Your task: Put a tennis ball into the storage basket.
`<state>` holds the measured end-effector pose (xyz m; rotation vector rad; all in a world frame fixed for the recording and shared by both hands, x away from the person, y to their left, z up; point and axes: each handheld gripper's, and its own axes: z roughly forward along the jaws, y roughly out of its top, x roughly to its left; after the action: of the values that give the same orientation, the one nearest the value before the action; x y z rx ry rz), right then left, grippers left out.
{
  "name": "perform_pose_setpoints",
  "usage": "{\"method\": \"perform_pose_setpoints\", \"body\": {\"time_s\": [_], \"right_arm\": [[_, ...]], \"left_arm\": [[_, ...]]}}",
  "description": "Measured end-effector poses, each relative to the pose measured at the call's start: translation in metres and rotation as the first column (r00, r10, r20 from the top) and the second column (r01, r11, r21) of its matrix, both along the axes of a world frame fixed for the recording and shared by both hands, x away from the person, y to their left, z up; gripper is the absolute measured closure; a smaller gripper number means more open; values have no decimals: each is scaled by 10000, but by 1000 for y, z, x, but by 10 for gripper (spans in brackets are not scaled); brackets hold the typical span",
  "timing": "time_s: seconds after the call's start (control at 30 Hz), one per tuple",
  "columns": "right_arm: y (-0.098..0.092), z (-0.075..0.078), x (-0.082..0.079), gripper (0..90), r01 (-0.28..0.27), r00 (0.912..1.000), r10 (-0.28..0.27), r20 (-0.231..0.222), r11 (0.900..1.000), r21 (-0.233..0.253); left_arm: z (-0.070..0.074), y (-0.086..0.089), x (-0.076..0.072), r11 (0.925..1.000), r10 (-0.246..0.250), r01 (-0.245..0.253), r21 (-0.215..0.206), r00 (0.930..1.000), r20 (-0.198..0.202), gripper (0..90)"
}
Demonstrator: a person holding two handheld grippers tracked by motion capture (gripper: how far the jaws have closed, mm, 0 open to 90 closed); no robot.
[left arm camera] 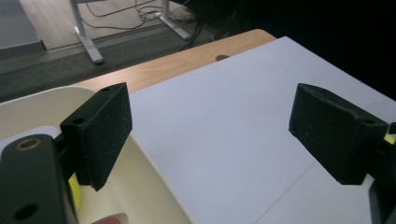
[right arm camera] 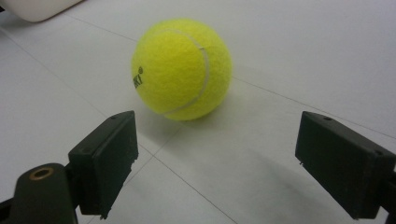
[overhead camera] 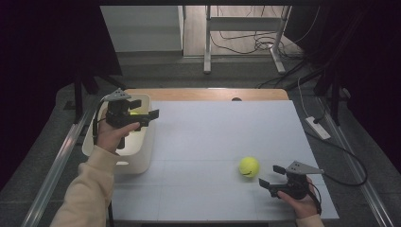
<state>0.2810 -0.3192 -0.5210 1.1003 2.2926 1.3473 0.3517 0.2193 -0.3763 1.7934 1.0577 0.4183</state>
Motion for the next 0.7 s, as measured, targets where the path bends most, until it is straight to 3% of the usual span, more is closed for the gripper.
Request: {"method": "perform_pose_setpoints", "body": {"time_s": [0.37, 0.7], "right_arm": [[3, 0, 1, 130, -98, 10000, 98, 12, 9999, -70], [3, 1, 0, 130, -97, 10000, 97, 15, 9999, -62]], "left_arm": [[6, -17, -18, 9983, -568, 564, 175, 9980, 288, 146], [5, -38, -14, 9947, -966, 961, 366, 9953, 117, 148]]}}
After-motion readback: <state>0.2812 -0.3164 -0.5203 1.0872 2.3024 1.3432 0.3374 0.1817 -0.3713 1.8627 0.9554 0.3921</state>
